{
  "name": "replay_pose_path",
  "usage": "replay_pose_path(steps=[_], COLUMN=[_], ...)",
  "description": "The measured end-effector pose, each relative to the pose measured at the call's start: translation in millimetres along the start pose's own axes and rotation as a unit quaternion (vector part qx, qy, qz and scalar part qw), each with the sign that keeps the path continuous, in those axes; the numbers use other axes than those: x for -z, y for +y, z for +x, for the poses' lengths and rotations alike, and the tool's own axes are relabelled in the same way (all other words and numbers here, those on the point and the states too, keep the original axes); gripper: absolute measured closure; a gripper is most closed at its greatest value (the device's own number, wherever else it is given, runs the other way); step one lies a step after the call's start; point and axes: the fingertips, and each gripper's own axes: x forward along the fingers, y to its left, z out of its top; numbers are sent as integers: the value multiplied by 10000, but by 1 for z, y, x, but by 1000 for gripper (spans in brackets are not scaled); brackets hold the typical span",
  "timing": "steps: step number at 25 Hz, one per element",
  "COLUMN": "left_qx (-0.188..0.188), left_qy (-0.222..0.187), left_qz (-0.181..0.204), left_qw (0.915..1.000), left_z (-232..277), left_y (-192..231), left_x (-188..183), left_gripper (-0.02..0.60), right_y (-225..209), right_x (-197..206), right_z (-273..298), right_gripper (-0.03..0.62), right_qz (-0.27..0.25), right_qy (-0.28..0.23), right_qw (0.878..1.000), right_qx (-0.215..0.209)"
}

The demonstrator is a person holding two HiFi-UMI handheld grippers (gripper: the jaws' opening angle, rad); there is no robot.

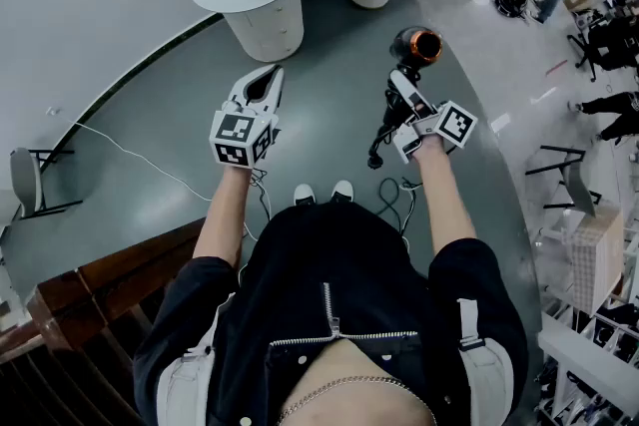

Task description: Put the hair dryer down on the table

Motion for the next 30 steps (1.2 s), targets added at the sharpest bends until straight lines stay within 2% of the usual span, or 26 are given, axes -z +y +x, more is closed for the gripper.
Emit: replay_pose_path(steps=[4,13,23,30], left_qx=[6,39,-136,-362], left_qy=[36,105,173,152], left_qz=[-17,-65,-173,-198], left_qw=[10000,9999,9996,9990], left_z=[-5,6,34,48], left_y=[4,6,-13,-28], left_x=[4,11,14,14], left_gripper=[558,558,558,558], right_y=[3,-5,-22,-40], right_x=[11,31,8,-15], right_z=[3,7,2,-3], right_gripper=[321,321,319,319], right_qz=[-400,-769,-899,-803], right_qy=[154,577,864,971], right_qw=[9990,9943,9917,9916], right_qx=[92,461,311,294])
